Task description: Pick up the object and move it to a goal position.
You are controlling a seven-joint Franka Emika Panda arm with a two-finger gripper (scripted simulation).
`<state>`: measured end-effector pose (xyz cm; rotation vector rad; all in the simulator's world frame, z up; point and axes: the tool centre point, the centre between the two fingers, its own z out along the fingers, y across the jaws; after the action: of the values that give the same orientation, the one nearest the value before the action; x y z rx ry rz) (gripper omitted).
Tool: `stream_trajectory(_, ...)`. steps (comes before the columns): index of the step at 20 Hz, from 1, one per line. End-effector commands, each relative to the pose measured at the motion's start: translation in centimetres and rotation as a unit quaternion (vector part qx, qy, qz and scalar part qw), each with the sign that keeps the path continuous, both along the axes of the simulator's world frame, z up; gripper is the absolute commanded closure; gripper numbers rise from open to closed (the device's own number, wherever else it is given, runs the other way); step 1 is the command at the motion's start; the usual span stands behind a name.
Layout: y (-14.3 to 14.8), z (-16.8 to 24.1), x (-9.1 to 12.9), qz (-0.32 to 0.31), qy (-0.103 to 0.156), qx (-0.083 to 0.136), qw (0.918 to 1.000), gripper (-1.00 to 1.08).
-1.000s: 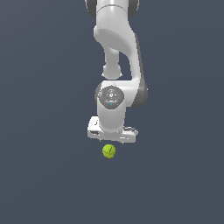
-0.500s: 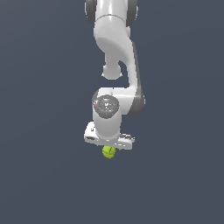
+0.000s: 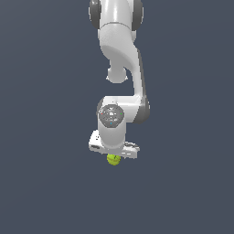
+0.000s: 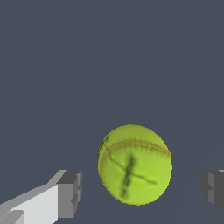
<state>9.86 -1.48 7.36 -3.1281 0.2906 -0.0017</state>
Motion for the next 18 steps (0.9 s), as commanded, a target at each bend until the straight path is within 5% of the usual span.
stream_trajectory(1,0.0,-1.5,-0.1,0.0,0.001,0.0,1.0,-0.92)
stream_trajectory(10,0.0,-3.2,0.1,-0.001,0.001,0.0,1.0,-0.92)
stream_trajectory(11,0.0,-3.2,0.1,-0.001,0.001,0.0,1.0,1.08)
stream_trajectory(18,0.0,-3.2,0.1,-0.001,0.001,0.0,1.0,1.08)
